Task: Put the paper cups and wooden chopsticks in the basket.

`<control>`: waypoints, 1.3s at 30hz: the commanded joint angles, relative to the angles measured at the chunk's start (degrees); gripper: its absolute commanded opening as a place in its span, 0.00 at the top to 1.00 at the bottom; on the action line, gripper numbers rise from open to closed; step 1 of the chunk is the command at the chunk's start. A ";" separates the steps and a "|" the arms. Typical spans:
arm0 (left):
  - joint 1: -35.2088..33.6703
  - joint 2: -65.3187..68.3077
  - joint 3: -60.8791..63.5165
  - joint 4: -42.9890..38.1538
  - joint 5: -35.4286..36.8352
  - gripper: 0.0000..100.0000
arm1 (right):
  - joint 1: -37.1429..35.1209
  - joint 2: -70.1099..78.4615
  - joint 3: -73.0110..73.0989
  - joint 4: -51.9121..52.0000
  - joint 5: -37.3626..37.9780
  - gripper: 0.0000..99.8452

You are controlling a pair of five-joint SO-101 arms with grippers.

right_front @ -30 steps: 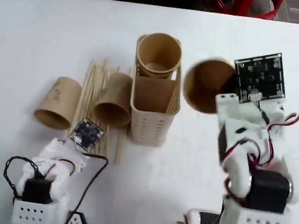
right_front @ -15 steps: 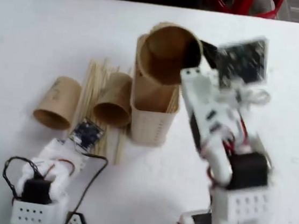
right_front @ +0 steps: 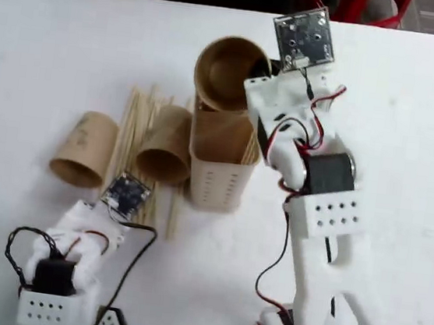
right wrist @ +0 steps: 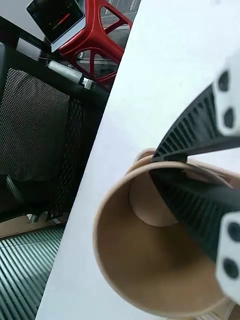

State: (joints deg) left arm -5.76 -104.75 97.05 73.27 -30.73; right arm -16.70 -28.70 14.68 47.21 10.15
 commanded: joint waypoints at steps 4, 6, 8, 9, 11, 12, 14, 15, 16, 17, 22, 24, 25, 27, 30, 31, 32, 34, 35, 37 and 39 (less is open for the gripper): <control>-0.31 0.40 -0.09 0.88 -0.18 0.90 | -0.31 -0.13 -0.97 -2.24 -0.62 0.76; -0.31 0.40 -0.09 0.88 -0.18 0.90 | -0.31 -0.13 -0.97 -3.56 -0.62 0.69; -0.31 0.40 -0.09 0.88 -0.18 0.90 | -0.22 -0.13 -0.97 -5.41 -0.62 0.68; -0.31 0.40 -0.09 0.88 -0.18 0.90 | -0.22 -0.13 -0.97 -6.11 -0.53 0.69; -0.31 0.40 -0.09 0.88 -0.18 0.90 | -0.48 -0.13 -0.79 -6.37 -0.26 0.71; -0.31 0.40 -0.09 0.88 -0.18 0.90 | -0.57 0.22 -0.62 -6.37 -0.18 0.72; -0.31 0.40 -0.09 0.88 -0.18 0.90 | -0.75 1.01 0.70 -6.46 -0.18 0.72; -0.31 0.40 -0.09 0.88 -0.18 0.90 | -0.92 1.89 1.58 -6.99 -0.18 0.72; -0.31 0.40 -0.09 0.88 -0.18 0.90 | -0.92 2.77 2.64 -8.22 -0.18 0.72; -0.31 0.40 -0.09 0.88 -0.18 0.90 | -1.01 4.00 3.69 -9.36 -0.18 0.72; -0.31 0.40 -0.09 0.88 -0.18 0.90 | -0.48 9.45 9.14 -13.49 -0.18 0.73; -0.31 0.40 -0.09 0.88 -0.18 0.90 | -0.75 11.21 10.99 -13.49 -0.18 0.73; -0.31 0.40 -0.09 0.88 -0.18 0.90 | -0.84 12.00 11.96 -13.58 -0.18 0.73; -0.31 0.40 -0.09 0.88 -0.18 0.90 | -0.75 13.85 13.19 -14.99 -0.18 0.73; -0.31 0.40 -0.09 0.88 -0.18 0.90 | 0.13 15.43 13.80 -18.15 -0.18 0.73; -0.31 0.40 -0.09 0.88 -0.18 0.90 | 0.40 15.34 13.63 -18.77 -0.18 0.73; -0.31 0.40 -0.09 0.88 -0.18 0.90 | 0.48 14.99 13.45 -18.86 -0.26 0.73; -0.31 0.40 -0.09 0.88 -0.18 0.90 | 0.57 12.88 13.45 -18.59 -0.18 0.73; -0.31 0.40 -0.09 0.88 -0.18 0.90 | 0.40 11.21 13.71 -18.24 -0.18 0.73; -0.31 0.40 -0.09 0.88 -0.18 0.90 | 0.31 6.99 13.80 -16.22 -0.18 0.73; -0.31 0.40 -0.09 0.88 -0.18 0.90 | 0.31 1.63 13.63 -12.79 -0.18 0.73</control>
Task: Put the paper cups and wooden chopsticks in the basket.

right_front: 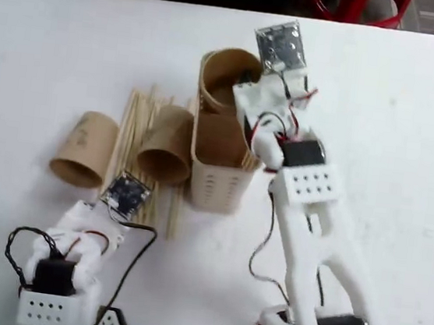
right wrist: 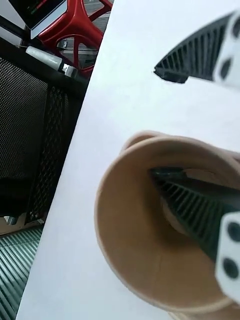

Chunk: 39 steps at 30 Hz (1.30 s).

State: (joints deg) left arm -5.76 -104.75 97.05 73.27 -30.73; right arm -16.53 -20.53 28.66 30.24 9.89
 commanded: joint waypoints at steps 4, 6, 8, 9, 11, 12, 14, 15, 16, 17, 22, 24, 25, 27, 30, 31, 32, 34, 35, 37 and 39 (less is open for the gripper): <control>-0.31 0.40 -0.09 0.88 -0.18 0.90 | 0.66 -20.79 -0.18 13.93 0.18 0.73; -0.31 0.40 -0.09 0.88 -0.18 0.90 | 0.66 -28.26 -0.09 20.79 0.18 0.78; -0.31 0.40 -0.09 0.88 -0.18 0.90 | 0.22 -34.07 0.35 24.57 0.26 0.85; -0.31 0.40 -0.09 0.88 -0.18 0.90 | 0.22 -36.18 0.97 24.48 0.35 0.88; -0.31 0.40 -0.09 0.88 -0.18 0.90 | 0.66 -39.60 2.46 24.04 2.90 0.93; -0.31 0.40 -0.09 0.88 -0.18 0.90 | 1.10 -41.19 3.78 24.31 4.75 0.96; -0.31 0.40 -0.09 0.88 -0.18 0.90 | 2.95 -44.97 8.00 25.89 6.95 0.99; -0.31 0.40 -0.09 0.88 -0.18 0.90 | 3.74 -47.16 10.99 26.77 7.03 0.98; -0.31 0.40 -0.09 0.88 -0.18 0.90 | 4.35 -49.80 14.59 27.38 7.03 0.98; -0.31 0.40 -0.09 0.88 -0.18 0.90 | 5.05 -52.70 18.37 27.91 7.12 0.98; -0.31 0.40 -0.09 0.88 -0.18 0.90 | 10.15 -70.55 37.98 28.26 7.56 0.98; -0.31 0.40 -0.09 0.88 -0.18 0.90 | 13.05 -78.37 44.13 28.26 9.14 0.98; -0.31 0.40 -0.09 0.88 -0.18 0.90 | 14.20 -82.07 47.03 28.35 10.99 0.98; -0.31 0.40 -0.09 0.88 -0.18 0.90 | 16.13 -83.47 51.08 28.35 14.77 0.98; -0.31 0.40 -0.09 0.88 -0.18 0.90 | 19.03 -79.78 53.98 28.35 18.37 0.98; -0.31 0.40 -0.09 0.88 -0.18 0.90 | 20.35 -79.43 54.68 28.35 18.46 0.98; -0.31 0.40 -0.09 0.88 -0.18 0.90 | 21.76 -79.60 55.21 28.35 18.11 0.98; -0.31 0.40 -0.09 0.88 -0.18 0.90 | 23.96 -80.66 57.23 28.26 17.05 0.98; -0.31 0.40 -0.09 0.88 -0.18 0.90 | 24.66 -81.45 58.55 28.26 16.70 0.98; -0.31 0.40 -0.09 0.88 -0.18 0.90 | 25.80 -82.95 61.71 28.18 16.79 0.98; -0.31 0.40 -0.09 0.88 -0.18 0.90 | 26.86 -82.86 64.79 28.00 16.79 0.98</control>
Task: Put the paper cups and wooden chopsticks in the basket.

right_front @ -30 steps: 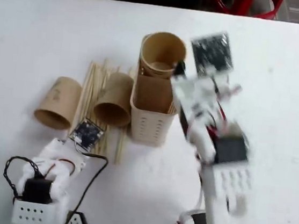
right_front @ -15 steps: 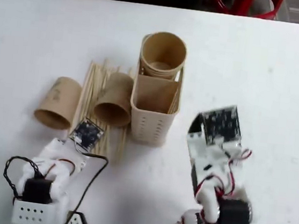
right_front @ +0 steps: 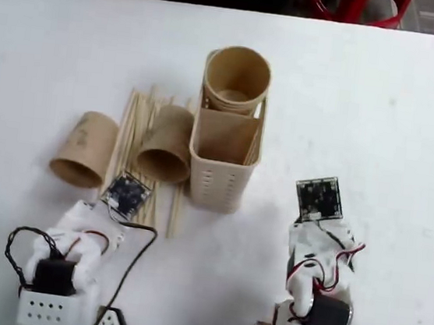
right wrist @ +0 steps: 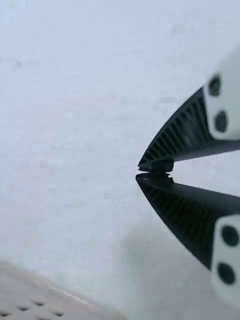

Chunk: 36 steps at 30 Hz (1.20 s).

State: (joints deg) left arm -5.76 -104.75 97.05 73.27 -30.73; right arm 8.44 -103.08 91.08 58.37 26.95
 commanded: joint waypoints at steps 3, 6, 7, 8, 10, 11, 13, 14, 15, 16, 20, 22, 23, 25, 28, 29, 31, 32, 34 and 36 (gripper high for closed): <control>-0.31 0.40 -0.09 0.88 -0.18 0.90 | 3.56 -0.04 5.80 -0.22 0.09 0.98; -0.22 0.40 -0.09 0.88 -0.18 0.90 | 6.37 -0.22 5.80 -0.22 0.09 0.98; -0.22 0.40 -0.09 0.88 -0.09 0.90 | 7.25 -0.22 5.80 -0.22 -0.09 0.98; 0.04 0.40 -0.09 0.70 -0.18 0.90 | 7.96 -0.22 5.80 -0.04 0.09 0.98; 0.13 0.40 -0.09 -0.09 -0.26 0.90 | 9.45 -0.13 5.80 -0.04 0.09 0.98; -0.04 0.40 -0.09 -1.67 -0.26 0.90 | 10.15 -0.13 5.80 -0.04 0.09 0.98; -0.40 0.40 -0.09 -3.96 -0.26 0.90 | 11.65 -0.04 5.80 0.13 0.09 0.98; -1.27 0.40 -0.53 -4.04 -0.44 0.90 | 12.35 0.04 5.80 0.13 0.09 0.98; -2.59 0.40 -0.70 -4.48 -1.41 0.90 | 13.14 0.13 5.80 0.22 0.09 0.98; -3.74 0.40 -1.49 -5.36 -3.34 0.90 | 13.76 0.22 5.80 0.22 0.09 0.98; -6.46 0.40 -9.05 -5.80 -7.74 0.90 | 16.13 0.22 5.80 0.22 -0.09 0.98; -7.87 0.40 -13.80 -5.80 -4.84 0.90 | 16.66 0.22 5.80 0.22 -0.26 0.98; -8.57 0.40 -16.26 -5.80 -3.78 0.90 | 16.66 0.22 5.80 0.22 -0.09 0.98; -9.71 0.40 -20.66 -5.80 -2.81 0.90 | 16.66 0.22 5.80 0.22 0.09 0.98; -12.79 0.66 -24.53 -6.24 -2.99 0.89 | 16.66 0.22 5.80 0.22 0.09 0.98; -14.37 0.66 -24.79 -6.33 -2.99 0.87 | 16.66 0.22 5.80 0.22 0.09 0.98; -17.71 0.75 -23.65 -7.74 -2.99 0.81 | 16.57 0.22 5.80 0.22 0.09 0.98; -19.21 0.75 -21.98 -9.67 -2.99 0.78 | 16.48 0.22 5.80 0.22 0.09 0.98; -21.93 0.75 -18.02 -14.07 -5.19 0.76 | 16.48 0.22 5.80 0.22 0.09 0.98; -23.87 0.75 -14.33 -17.58 -10.55 0.76 | 16.48 0.22 5.80 0.22 0.18 0.98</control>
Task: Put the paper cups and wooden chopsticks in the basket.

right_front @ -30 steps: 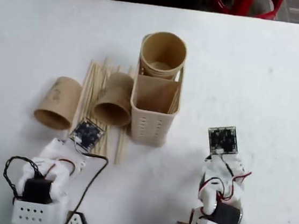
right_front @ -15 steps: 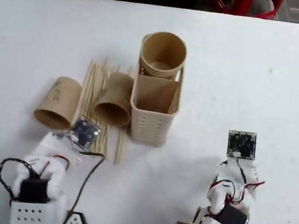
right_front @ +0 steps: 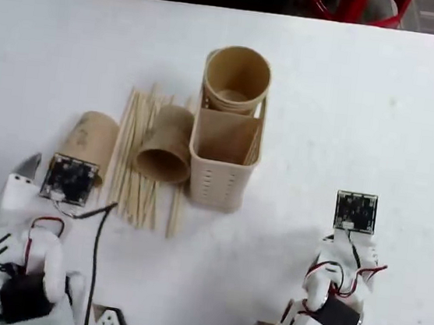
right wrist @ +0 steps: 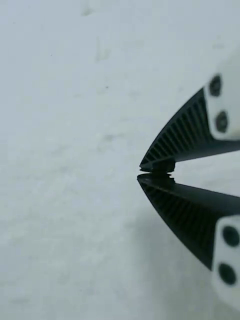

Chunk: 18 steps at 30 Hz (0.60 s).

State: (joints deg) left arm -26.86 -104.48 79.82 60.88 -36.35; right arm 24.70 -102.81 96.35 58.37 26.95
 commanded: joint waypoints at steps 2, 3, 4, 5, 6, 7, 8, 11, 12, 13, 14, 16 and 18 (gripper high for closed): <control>-5.14 0.48 5.63 -6.33 -10.81 0.76 | 0.22 -0.04 0.53 0.22 0.18 0.98; -6.02 0.48 6.77 -6.51 -14.51 0.76 | 0.22 -0.04 0.53 0.22 0.18 0.98; -6.99 0.48 7.82 -6.59 -17.76 0.76 | 0.31 -0.04 0.53 0.22 0.18 0.98; -7.69 0.48 8.70 -6.59 -20.04 0.75 | 0.31 -0.04 0.53 0.22 0.18 0.98; -7.87 0.48 9.49 -6.77 -21.54 0.75 | 0.31 -0.04 0.53 0.22 0.18 0.98; -7.87 0.40 10.20 -7.47 -22.33 0.74 | 0.31 -0.04 0.53 0.22 0.18 0.98; -7.87 0.40 11.16 -8.97 -22.95 0.73 | 0.31 -0.04 0.53 0.22 0.18 0.98; -7.78 0.40 14.33 -16.09 -23.30 0.72 | 0.31 -0.04 0.53 0.22 0.18 0.98; -7.78 0.40 15.30 -18.55 -23.38 0.72 | 0.31 -0.04 0.53 0.22 0.18 0.98; -7.78 0.40 16.35 -20.75 -23.65 0.72 | 0.31 -0.04 0.53 0.22 0.18 0.98; -7.69 0.40 17.23 -22.24 -24.88 0.72 | 0.31 -0.04 0.53 0.22 0.18 0.98; -6.73 0.48 17.14 -23.03 -26.20 0.72 | 0.31 -0.04 0.53 0.22 0.18 0.98; -5.41 0.48 17.14 -23.12 -26.46 0.72 | 0.31 -0.04 0.53 0.22 0.18 0.98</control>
State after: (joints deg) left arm -33.89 -103.52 97.14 39.69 -62.02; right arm 24.70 -102.73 96.35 58.37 27.03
